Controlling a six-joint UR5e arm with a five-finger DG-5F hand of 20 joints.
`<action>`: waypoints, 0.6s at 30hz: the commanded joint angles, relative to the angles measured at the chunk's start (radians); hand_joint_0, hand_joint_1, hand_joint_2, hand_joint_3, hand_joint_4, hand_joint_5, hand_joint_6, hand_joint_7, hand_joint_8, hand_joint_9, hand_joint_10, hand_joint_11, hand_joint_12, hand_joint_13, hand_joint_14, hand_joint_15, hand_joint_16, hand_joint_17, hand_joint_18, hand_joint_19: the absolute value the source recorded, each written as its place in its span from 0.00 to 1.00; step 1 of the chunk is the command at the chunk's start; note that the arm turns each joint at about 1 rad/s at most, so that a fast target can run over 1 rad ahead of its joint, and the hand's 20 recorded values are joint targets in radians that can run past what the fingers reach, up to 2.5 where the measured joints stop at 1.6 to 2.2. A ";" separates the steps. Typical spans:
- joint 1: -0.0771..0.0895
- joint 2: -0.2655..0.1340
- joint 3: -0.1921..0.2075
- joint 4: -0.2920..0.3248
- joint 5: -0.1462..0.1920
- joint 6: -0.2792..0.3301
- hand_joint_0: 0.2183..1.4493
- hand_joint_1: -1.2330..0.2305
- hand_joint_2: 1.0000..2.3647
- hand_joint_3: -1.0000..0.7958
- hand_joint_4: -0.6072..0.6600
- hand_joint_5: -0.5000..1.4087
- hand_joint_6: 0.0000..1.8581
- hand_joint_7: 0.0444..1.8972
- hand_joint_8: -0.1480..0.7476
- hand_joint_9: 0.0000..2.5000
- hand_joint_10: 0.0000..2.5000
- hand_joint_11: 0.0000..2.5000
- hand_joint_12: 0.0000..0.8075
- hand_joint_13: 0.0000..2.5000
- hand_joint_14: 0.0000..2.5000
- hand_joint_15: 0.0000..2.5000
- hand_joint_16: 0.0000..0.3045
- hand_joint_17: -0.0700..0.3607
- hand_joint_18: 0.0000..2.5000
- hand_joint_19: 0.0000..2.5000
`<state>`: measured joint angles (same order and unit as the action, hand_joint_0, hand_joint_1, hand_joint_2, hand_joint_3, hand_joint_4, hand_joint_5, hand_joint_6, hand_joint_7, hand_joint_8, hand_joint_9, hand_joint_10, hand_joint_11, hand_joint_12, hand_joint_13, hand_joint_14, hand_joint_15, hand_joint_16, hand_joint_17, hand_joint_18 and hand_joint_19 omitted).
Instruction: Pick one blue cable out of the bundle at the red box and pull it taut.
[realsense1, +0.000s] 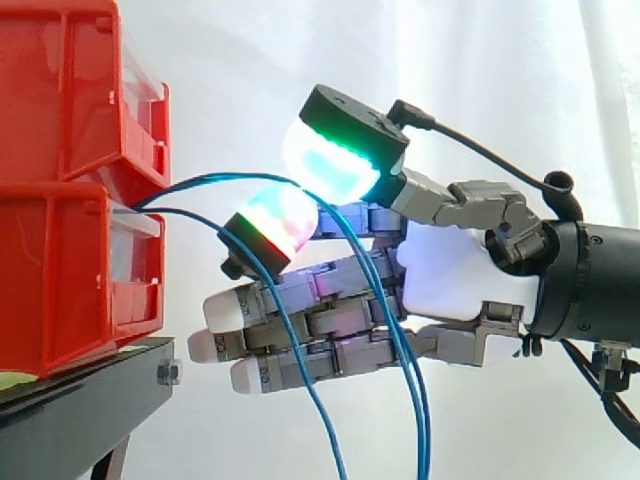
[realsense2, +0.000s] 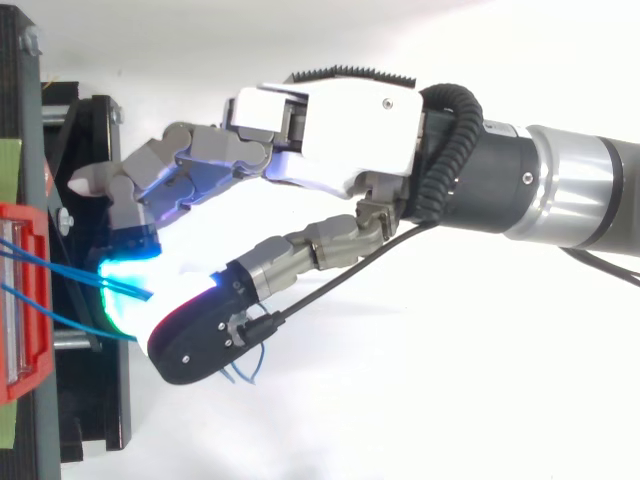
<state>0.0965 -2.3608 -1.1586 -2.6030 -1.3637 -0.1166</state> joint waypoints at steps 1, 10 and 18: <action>-0.001 0.000 0.000 0.001 0.000 0.000 0.53 0.24 0.00 0.28 0.36 0.16 0.50 0.56 0.48 0.26 0.00 0.16 0.44 0.11 0.00 0.03 0.17 0.43 0.12 0.02; 0.000 0.000 0.000 -0.002 0.000 -0.002 0.47 0.21 0.00 0.28 0.40 0.15 0.50 0.49 0.45 0.24 0.00 0.15 0.43 0.11 0.00 0.02 0.16 0.42 0.14 0.00; 0.000 0.000 0.000 -0.003 0.000 -0.002 0.40 0.16 0.00 0.28 0.41 0.15 0.50 0.48 0.42 0.21 0.00 0.14 0.43 0.09 0.00 0.02 0.16 0.42 0.12 0.00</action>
<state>0.0966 -2.3608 -1.1578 -2.6051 -1.3637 -0.1181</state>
